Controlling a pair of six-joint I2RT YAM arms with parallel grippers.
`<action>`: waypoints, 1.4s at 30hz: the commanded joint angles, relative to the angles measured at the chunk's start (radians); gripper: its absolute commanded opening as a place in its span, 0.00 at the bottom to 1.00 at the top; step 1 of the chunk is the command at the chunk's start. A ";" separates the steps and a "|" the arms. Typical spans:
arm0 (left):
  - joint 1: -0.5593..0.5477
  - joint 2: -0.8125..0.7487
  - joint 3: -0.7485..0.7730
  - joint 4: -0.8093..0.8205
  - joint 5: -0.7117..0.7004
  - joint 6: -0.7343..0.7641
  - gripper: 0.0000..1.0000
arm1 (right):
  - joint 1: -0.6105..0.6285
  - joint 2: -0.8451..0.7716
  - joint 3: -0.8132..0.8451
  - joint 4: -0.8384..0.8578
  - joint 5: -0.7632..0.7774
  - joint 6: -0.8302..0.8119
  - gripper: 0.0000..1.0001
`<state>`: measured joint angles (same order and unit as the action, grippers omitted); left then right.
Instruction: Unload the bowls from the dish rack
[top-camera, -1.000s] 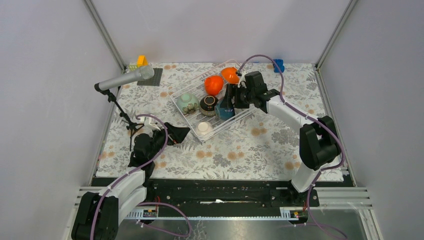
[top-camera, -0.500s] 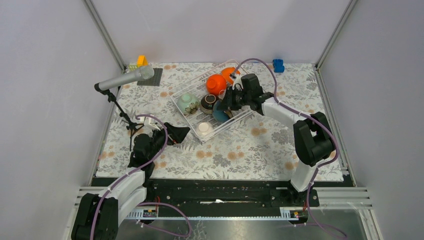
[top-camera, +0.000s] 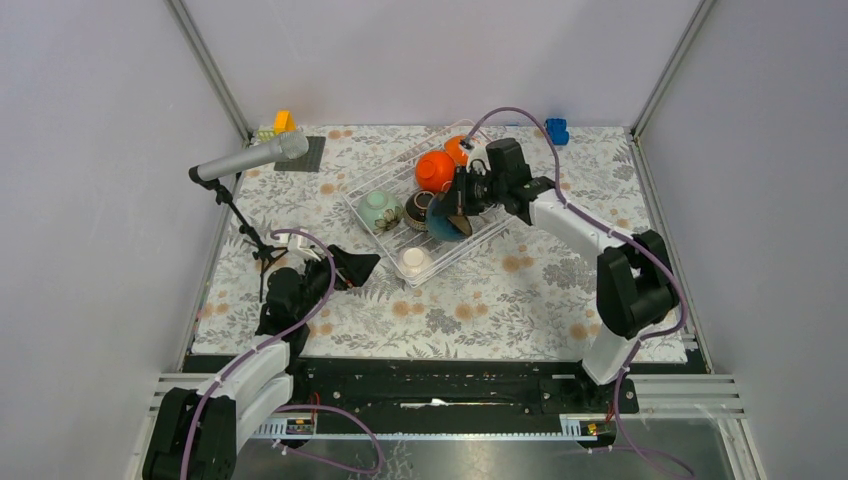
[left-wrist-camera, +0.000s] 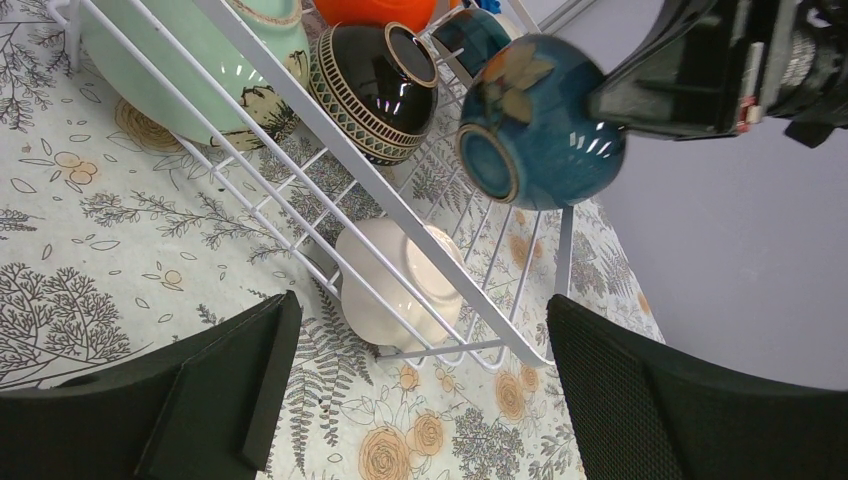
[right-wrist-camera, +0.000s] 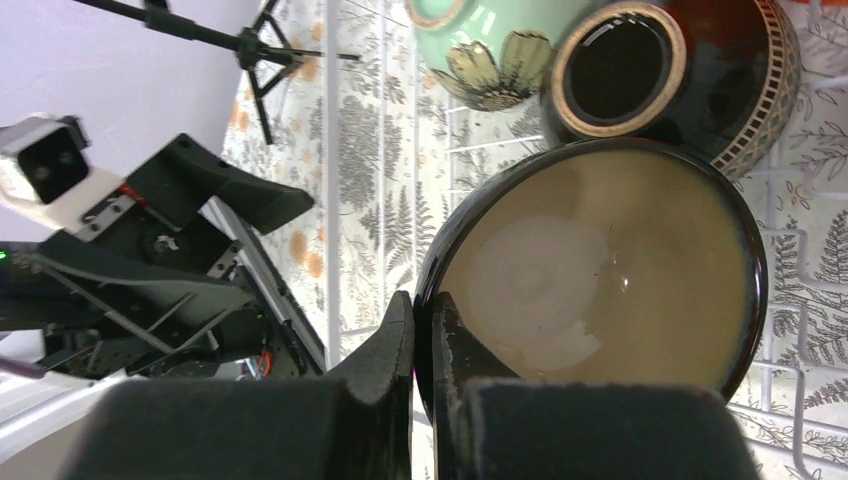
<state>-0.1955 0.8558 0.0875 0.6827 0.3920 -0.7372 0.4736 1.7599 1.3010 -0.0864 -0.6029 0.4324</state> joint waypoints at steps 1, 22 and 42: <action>-0.002 -0.014 0.010 0.035 -0.002 0.018 0.98 | -0.007 -0.150 0.111 -0.012 -0.048 0.013 0.03; -0.002 -0.040 0.022 -0.059 -0.089 0.029 0.96 | -0.191 -0.347 -0.021 -0.292 1.181 -0.201 0.00; -0.002 -0.100 0.016 -0.130 -0.139 0.041 0.97 | -0.416 0.339 0.534 -0.438 1.033 -0.218 0.00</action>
<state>-0.1955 0.7708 0.0879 0.5365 0.2779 -0.7124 0.0559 2.0785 1.7679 -0.4953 0.4419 0.2317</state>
